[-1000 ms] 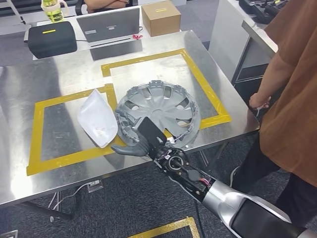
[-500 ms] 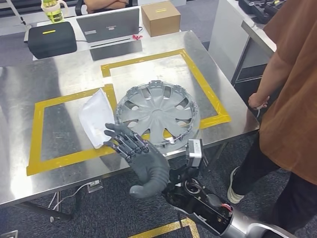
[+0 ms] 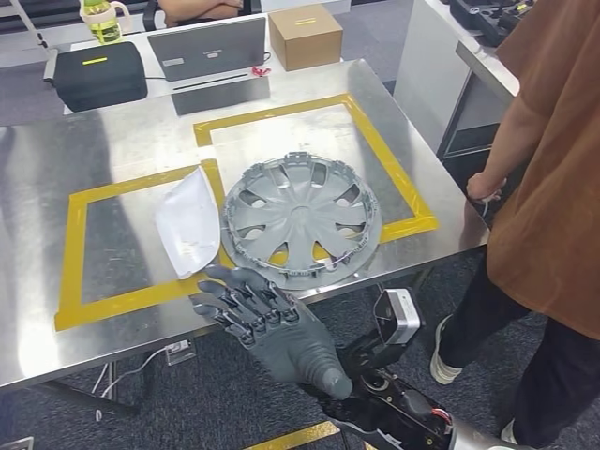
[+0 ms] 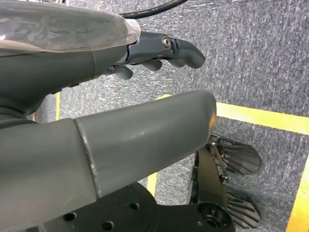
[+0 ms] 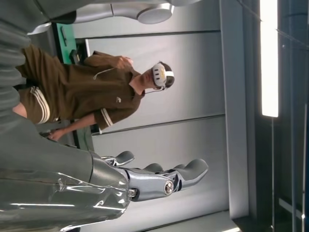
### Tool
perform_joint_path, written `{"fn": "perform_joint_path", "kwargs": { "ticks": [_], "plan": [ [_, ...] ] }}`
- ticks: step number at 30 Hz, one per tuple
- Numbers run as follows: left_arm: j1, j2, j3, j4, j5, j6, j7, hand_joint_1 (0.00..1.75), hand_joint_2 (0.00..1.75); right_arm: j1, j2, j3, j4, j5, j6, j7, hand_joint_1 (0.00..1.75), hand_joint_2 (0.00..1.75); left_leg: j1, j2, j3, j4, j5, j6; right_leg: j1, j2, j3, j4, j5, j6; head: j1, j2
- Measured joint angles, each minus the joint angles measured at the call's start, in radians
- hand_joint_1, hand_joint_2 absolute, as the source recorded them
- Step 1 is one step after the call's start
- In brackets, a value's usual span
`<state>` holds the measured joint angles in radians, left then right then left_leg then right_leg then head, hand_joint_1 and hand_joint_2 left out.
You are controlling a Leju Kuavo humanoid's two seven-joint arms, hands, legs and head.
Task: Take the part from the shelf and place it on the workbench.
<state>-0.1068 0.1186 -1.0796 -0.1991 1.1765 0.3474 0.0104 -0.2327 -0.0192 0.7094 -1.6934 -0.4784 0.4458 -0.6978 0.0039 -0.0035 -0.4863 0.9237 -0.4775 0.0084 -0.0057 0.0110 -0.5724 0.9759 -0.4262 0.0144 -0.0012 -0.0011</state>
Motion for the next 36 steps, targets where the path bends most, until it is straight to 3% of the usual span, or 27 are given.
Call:
{"fn": "perform_joint_path", "kwargs": {
  "ticks": [2, 4, 5, 6, 7, 10, 12, 14, 16, 18, 20, 21, 22, 23, 25, 26, 28, 31, 33, 35, 36],
  "plan": [
    [0.0, -0.001, 0.0, 0.0, 0.002, 0.0, 0.0, 0.0, 0.0, 0.003, -0.001, -0.001, -0.005, 0.0, 0.005, -0.001, 0.0, 0.0, 0.01, 0.007, 0.011, -0.017, 0.008, 0.008, 0.002, -0.002, -0.026, 0.058, -0.036, 0.008, 0.007, 0.0],
    [0.0, -0.001, 0.0, 0.0, 0.005, 0.0, -0.001, 0.0, 0.0, 0.01, -0.002, -0.003, -0.007, 0.0, 0.012, -0.002, 0.0, 0.0, 0.012, 0.014, 0.014, -0.02, 0.008, 0.01, -0.004, -0.002, -0.087, 0.193, -0.099, 0.017, 0.018, 0.0],
    [0.0, -0.001, 0.0, 0.0, 0.006, 0.0, -0.001, 0.0, 0.0, 0.014, -0.002, -0.004, -0.008, 0.0, 0.015, -0.002, 0.0, 0.0, 0.013, 0.017, 0.015, -0.019, 0.007, 0.009, -0.007, -0.003, -0.117, 0.254, -0.119, 0.022, 0.023, 0.0],
    [0.0, -0.001, 0.0, 0.0, 0.007, 0.0, -0.001, 0.0, 0.0, 0.018, -0.002, -0.005, -0.008, 0.0, 0.018, -0.002, 0.0, 0.0, 0.015, 0.021, 0.017, -0.019, 0.005, 0.006, -0.011, -0.004, -0.133, 0.286, -0.122, 0.026, 0.025, 0.0],
    [0.001, -0.002, 0.0, 0.0, 0.007, 0.0, -0.001, 0.0, 0.0, 0.02, -0.002, -0.005, -0.008, 0.0, 0.021, -0.002, 0.0, 0.0, 0.018, 0.024, 0.021, -0.018, 0.001, 0.002, -0.015, -0.006, -0.128, 0.275, -0.103, 0.031, 0.027, 0.0],
    [0.0, -0.003, 0.0, 0.0, 0.007, 0.0, -0.001, 0.0, 0.0, 0.023, -0.002, -0.007, -0.009, -0.001, 0.026, -0.002, 0.0, 0.0, 0.026, 0.033, 0.039, -0.009, -0.019, -0.021, -0.022, -0.029, -0.034, 0.088, -0.01, 0.044, 0.039, 0.0],
    [-0.001, -0.001, 0.0, 0.0, 0.008, 0.0, -0.002, 0.0, 0.0, 0.024, -0.002, -0.007, -0.01, -0.001, 0.032, -0.002, 0.0, 0.0, 0.022, 0.039, 0.039, 0.002, -0.029, -0.036, -0.018, -0.039, -0.001, 0.024, -0.007, 0.033, 0.042, 0.0],
    [-0.002, -0.001, 0.0, 0.0, 0.009, 0.0, -0.002, 0.0, 0.0, 0.025, -0.002, -0.008, -0.011, 0.001, 0.04, -0.003, 0.0, 0.0, 0.021, 0.048, 0.037, 0.004, -0.03, -0.044, -0.015, -0.028, -0.002, 0.021, -0.017, 0.012, 0.035, 0.0],
    [-0.004, -0.002, 0.0, 0.0, 0.01, 0.0, -0.002, 0.0, 0.0, 0.026, -0.002, -0.011, -0.012, 0.004, 0.045, -0.003, 0.0, 0.0, 0.023, 0.046, 0.031, 0.021, -0.045, -0.051, -0.016, -0.016, -0.002, 0.021, -0.018, -0.001, 0.026, 0.0],
    [-0.007, -0.002, 0.0, 0.0, 0.01, 0.001, -0.002, 0.0, 0.0, 0.024, -0.002, -0.014, -0.012, 0.006, 0.047, -0.003, 0.0, 0.0, 0.024, 0.029, -0.02, 0.117, -0.093, -0.053, -0.016, -0.008, 0.0, 0.019, -0.019, -0.011, 0.012, 0.0],
    [-0.008, -0.003, 0.0, 0.0, 0.01, 0.002, -0.002, 0.0, 0.0, 0.024, -0.002, -0.015, -0.012, 0.005, 0.047, -0.003, 0.0, 0.0, 0.022, 0.018, -0.108, 0.264, -0.143, -0.05, -0.01, 0.001, -0.001, 0.019, -0.02, -0.018, -0.002, 0.0],
    [-0.006, -0.003, 0.0, 0.0, 0.011, 0.002, -0.002, 0.0, 0.0, 0.024, -0.002, -0.015, -0.012, 0.005, 0.047, -0.003, 0.0, 0.0, 0.02, 0.016, -0.14, 0.309, -0.146, -0.046, -0.007, 0.008, 0.0, 0.019, -0.02, -0.02, -0.004, 0.0],
    [-0.004, -0.003, 0.0, 0.0, 0.012, 0.002, -0.002, 0.0, 0.0, 0.024, -0.002, -0.016, -0.011, 0.003, 0.047, -0.003, 0.0, 0.0, 0.017, 0.013, -0.156, 0.316, -0.128, -0.039, -0.003, 0.017, 0.001, 0.019, -0.021, -0.022, -0.006, 0.0],
    [-0.003, -0.003, 0.0, 0.0, 0.012, 0.002, -0.003, 0.0, 0.0, 0.024, -0.002, -0.016, -0.011, 0.001, 0.047, -0.003, 0.0, 0.0, 0.012, 0.009, -0.151, 0.282, -0.092, -0.03, 0.001, 0.026, 0.003, 0.018, -0.021, -0.023, -0.007, 0.0],
    [-0.002, -0.001, 0.0, 0.0, 0.013, 0.002, -0.004, 0.0, 0.0, 0.024, -0.002, -0.019, -0.011, -0.003, 0.047, -0.003, 0.0, 0.0, 0.001, -0.017, -0.106, 0.153, -0.013, -0.002, 0.005, 0.042, 0.006, 0.018, -0.021, -0.023, -0.009, 0.0],
    [-0.003, 0.0, 0.0, 0.0, 0.013, 0.002, -0.005, 0.0, 0.0, 0.024, -0.002, -0.02, -0.011, -0.005, 0.047, -0.003, 0.0, 0.0, -0.004, -0.029, -0.085, 0.096, 0.01, 0.007, 0.006, 0.049, 0.005, 0.018, -0.021, -0.023, -0.008, 0.0],
    [-0.005, 0.002, 0.0, 0.0, 0.013, 0.001, -0.005, 0.0, 0.0, 0.024, -0.002, -0.023, -0.011, -0.006, 0.049, -0.003, 0.0, 0.0, -0.01, -0.039, -0.068, 0.049, 0.017, 0.015, 0.003, 0.06, 0.002, 0.017, -0.02, -0.018, -0.008, 0.0],
    [-0.006, 0.0, 0.0, 0.0, 0.013, 0.001, -0.004, 0.0, 0.0, 0.025, -0.002, -0.027, -0.012, -0.006, 0.053, -0.003, 0.0, 0.0, -0.005, -0.016, -0.056, 0.025, 0.027, 0.012, 0.002, 0.063, -0.006, 0.023, -0.026, -0.003, -0.009, 0.0],
    [-0.005, -0.001, 0.0, 0.0, 0.013, 0.001, -0.004, 0.0, 0.0, 0.025, -0.002, -0.031, -0.012, -0.004, 0.055, -0.003, 0.0, 0.0, 0.003, 0.001, -0.047, 0.01, 0.034, 0.014, 0.005, 0.035, -0.04, 0.098, -0.074, 0.007, 0.0, 0.0],
    [-0.004, -0.001, 0.0, 0.0, 0.014, 0.001, -0.004, 0.0, 0.0, 0.026, -0.002, -0.033, -0.011, -0.003, 0.056, -0.003, 0.0, 0.0, 0.002, 0.017, -0.045, 0.009, 0.033, 0.018, 0.001, 0.011, -0.097, 0.233, -0.14, 0.017, 0.011, 0.0],
    [-0.004, -0.001, 0.0, 0.0, 0.014, 0.001, -0.004, 0.0, 0.0, 0.028, -0.002, -0.034, -0.011, -0.003, 0.056, -0.003, 0.0, 0.0, 0.002, 0.025, -0.044, 0.009, 0.031, 0.018, -0.002, 0.005, -0.117, 0.28, -0.155, 0.021, 0.015, 0.0]
  ]
}}
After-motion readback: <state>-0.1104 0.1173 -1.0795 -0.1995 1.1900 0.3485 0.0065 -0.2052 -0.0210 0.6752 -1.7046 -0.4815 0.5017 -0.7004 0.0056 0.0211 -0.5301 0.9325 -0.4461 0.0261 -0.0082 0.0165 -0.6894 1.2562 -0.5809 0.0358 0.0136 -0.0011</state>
